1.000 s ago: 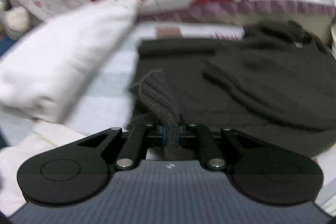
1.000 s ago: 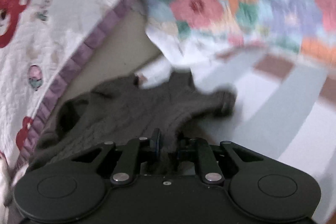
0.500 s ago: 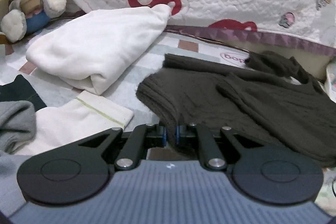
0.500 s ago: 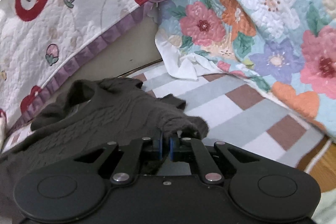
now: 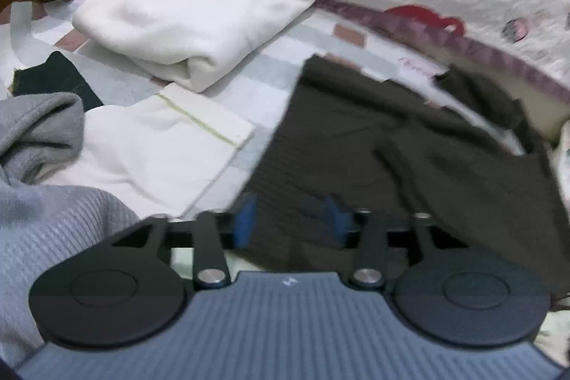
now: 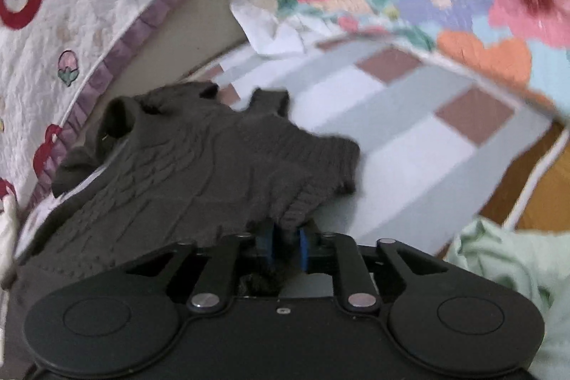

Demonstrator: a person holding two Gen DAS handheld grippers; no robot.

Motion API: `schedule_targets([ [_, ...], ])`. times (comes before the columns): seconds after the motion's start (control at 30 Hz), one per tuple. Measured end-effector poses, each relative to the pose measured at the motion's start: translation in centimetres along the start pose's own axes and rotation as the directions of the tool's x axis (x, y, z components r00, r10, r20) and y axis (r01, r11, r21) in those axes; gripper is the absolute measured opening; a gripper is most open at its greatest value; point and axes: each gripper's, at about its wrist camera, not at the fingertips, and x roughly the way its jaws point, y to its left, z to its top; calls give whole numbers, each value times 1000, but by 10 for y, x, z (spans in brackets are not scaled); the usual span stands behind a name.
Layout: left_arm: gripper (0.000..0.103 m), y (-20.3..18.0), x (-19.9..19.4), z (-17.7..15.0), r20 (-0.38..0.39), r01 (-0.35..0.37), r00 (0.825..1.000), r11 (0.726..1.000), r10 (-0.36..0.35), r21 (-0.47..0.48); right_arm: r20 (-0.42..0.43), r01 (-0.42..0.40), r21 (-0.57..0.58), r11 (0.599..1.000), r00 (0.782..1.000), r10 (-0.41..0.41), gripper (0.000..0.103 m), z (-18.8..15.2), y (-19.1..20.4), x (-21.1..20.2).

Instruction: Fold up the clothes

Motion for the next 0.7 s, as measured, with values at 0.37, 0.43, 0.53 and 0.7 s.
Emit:
schedule_targets([
  [0.37,60,-151,4,20,-1,128,991,933,-135,336,-115,-71,206,976,989,96,53,26,-23,20],
  [0.43,60,-188,16,15,-34,176,984,901,-177,397,-102,-68,164,984,991,85,53,38,-20,18],
  [0.53,60,-243,45,6,-129,279,960,857,-248,432,-45,-45,136,990,998,51,54,56,-22,14],
  [0.7,61,-315,106,-26,-372,492,853,802,-365,339,-19,-50,85,995,998,52,54,81,-23,34],
])
